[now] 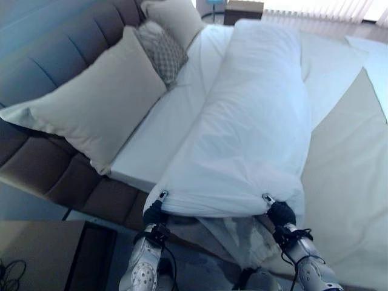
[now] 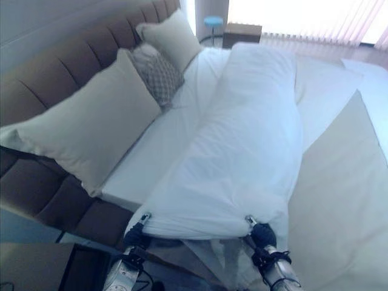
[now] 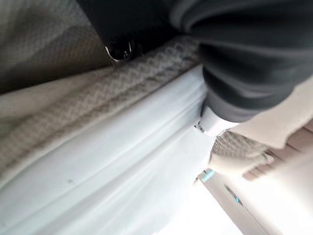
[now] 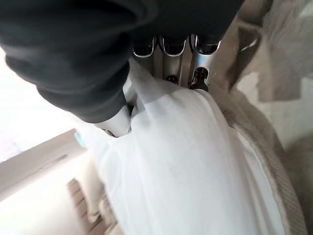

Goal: Make the bed

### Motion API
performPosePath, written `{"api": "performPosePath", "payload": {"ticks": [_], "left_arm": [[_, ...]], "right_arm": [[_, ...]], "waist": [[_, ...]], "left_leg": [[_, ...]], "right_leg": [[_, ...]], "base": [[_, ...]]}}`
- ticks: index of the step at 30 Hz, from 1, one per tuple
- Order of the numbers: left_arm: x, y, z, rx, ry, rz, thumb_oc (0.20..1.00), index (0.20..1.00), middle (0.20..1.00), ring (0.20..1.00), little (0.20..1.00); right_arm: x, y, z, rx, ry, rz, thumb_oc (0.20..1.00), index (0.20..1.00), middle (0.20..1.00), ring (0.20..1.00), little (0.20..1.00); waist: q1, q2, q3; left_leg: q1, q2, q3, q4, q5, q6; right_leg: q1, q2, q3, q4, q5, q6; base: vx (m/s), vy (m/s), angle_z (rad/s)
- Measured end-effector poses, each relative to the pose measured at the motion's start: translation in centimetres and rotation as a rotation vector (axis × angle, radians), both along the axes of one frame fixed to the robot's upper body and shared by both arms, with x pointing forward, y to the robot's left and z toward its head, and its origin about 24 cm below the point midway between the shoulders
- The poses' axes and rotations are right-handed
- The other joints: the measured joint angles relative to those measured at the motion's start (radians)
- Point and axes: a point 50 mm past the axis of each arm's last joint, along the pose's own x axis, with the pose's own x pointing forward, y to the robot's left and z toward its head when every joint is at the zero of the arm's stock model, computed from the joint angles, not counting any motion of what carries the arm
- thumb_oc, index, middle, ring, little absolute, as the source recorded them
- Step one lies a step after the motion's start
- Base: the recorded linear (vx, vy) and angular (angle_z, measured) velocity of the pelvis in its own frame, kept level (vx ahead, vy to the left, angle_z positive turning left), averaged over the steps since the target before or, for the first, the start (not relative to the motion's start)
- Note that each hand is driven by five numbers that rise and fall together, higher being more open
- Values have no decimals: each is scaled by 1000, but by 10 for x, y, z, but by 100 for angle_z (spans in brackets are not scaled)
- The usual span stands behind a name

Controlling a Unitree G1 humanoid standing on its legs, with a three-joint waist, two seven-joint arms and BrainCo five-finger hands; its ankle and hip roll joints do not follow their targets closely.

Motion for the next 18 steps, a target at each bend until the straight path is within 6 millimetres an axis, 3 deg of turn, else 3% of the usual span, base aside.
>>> {"api": "performPosePath", "payload": {"ticks": [1, 4, 18], "left_arm": [[11, 0, 12, 8, -54, 5, 200, 200, 200, 200, 200], [26, 1, 31, 26, -134, 8, 200, 200, 200, 200, 200], [28, 4, 36, 44, -151, 46, 200, 200, 200, 200, 200]], "right_arm": [[9, 1, 8, -2, -34, -5, 200, 200, 200, 200, 200], [23, 4, 22, -5, -86, -20, 200, 200, 200, 200, 200], [29, 10, 34, 16, -146, -62, 200, 200, 200, 200, 200]], "waist": [[0, 1, 63], [1, 2, 143], [-1, 2, 155]], "left_leg": [[-46, 3, -9, 27, 6, 3], [-144, 4, -27, 57, 15, 5], [-264, 8, -20, 64, 20, 7]], "right_leg": [[-38, -2, 3, 25, 0, -13], [-127, -16, 3, 67, -7, -32], [-245, -23, -4, 76, -8, -43]], "base": [[-155, -25, 15], [-87, -21, 13], [1, -27, 1]]}}
